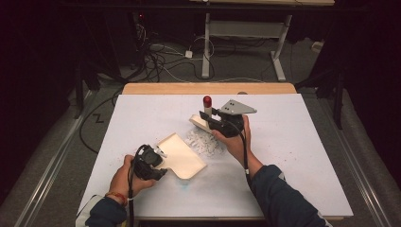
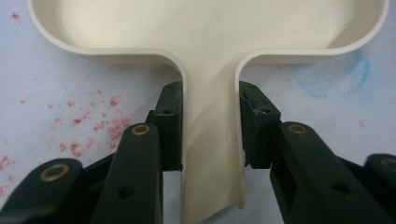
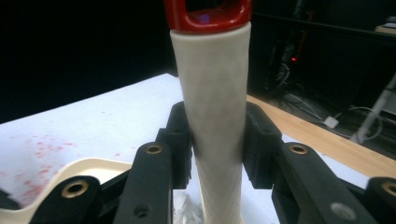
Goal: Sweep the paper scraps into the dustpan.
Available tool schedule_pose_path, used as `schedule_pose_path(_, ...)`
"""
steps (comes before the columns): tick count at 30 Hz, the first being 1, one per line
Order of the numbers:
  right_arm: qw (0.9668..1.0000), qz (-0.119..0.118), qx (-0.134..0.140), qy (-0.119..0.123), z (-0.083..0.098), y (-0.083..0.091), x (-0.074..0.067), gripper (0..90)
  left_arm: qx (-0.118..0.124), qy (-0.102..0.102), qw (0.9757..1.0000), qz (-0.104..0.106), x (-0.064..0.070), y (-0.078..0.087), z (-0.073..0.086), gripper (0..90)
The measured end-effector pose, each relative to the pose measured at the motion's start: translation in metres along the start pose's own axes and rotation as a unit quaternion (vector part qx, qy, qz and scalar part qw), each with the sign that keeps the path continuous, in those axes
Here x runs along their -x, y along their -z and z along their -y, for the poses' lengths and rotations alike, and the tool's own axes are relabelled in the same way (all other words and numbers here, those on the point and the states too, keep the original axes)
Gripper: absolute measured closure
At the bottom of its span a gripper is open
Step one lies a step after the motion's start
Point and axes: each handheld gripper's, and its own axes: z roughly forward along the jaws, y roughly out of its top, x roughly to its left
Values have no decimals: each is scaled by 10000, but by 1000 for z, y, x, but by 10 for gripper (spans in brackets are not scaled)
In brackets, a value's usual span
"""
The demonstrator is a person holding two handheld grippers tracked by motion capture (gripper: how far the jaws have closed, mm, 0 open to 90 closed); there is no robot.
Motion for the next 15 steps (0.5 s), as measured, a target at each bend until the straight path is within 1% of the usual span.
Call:
schedule_pose_path(3,9999,-108,13,-6,0,1,-9,683,-8,-5,10000,1,1,-1,-1,631)
schedule_pose_path(7,9995,-280,29,113,0,0,-26,684,-16,-5,10000,6,2,-2,-1,630)
schedule_pose_path(11,9983,-500,54,290,-2,0,-42,689,-14,-12,10000,2,2,-1,-2,630)
schedule_pose_path(15,9967,-572,13,575,-4,0,-59,694,-11,-7,10000,23,3,-2,-2,630)
